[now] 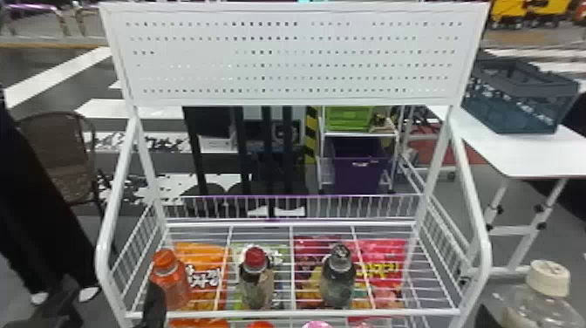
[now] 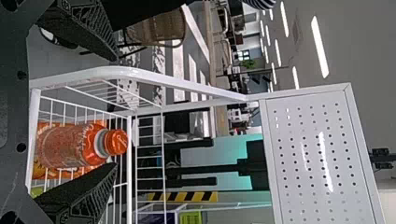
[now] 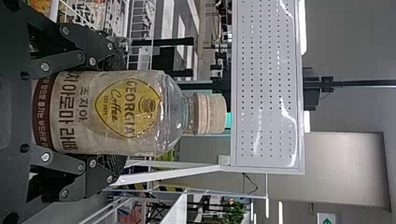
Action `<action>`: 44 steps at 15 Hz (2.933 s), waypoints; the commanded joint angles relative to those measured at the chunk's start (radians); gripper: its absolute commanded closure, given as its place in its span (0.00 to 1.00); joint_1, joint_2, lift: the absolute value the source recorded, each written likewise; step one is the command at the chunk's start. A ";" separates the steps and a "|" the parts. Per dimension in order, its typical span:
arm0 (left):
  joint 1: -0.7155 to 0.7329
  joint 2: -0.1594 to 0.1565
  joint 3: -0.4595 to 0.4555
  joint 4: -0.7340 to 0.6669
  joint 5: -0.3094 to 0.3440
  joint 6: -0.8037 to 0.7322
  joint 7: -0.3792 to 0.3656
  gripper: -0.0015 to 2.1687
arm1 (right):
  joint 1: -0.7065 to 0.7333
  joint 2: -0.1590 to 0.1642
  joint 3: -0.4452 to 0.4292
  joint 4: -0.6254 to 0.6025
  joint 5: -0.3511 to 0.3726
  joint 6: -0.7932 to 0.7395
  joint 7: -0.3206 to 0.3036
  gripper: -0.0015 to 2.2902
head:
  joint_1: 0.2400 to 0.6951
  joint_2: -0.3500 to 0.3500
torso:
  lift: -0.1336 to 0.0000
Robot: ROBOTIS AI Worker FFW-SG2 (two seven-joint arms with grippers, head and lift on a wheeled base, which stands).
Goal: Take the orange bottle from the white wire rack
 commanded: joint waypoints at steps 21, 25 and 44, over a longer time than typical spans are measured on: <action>-0.136 -0.018 -0.209 0.760 0.057 -1.000 -0.031 0.04 | -0.011 0.001 0.002 0.022 0.012 0.003 0.000 0.42 | 0.57 0.50 | 1.00; -0.258 -0.025 -0.222 0.914 0.058 -0.997 -0.037 0.04 | -0.018 0.001 0.000 0.033 0.009 0.012 0.000 0.42 | 0.57 0.50 | 1.00; -0.586 -0.015 -0.225 1.155 0.075 -0.755 -0.109 0.40 | -0.007 0.001 -0.028 0.027 0.000 0.009 0.000 0.42 | 0.57 0.50 | 1.00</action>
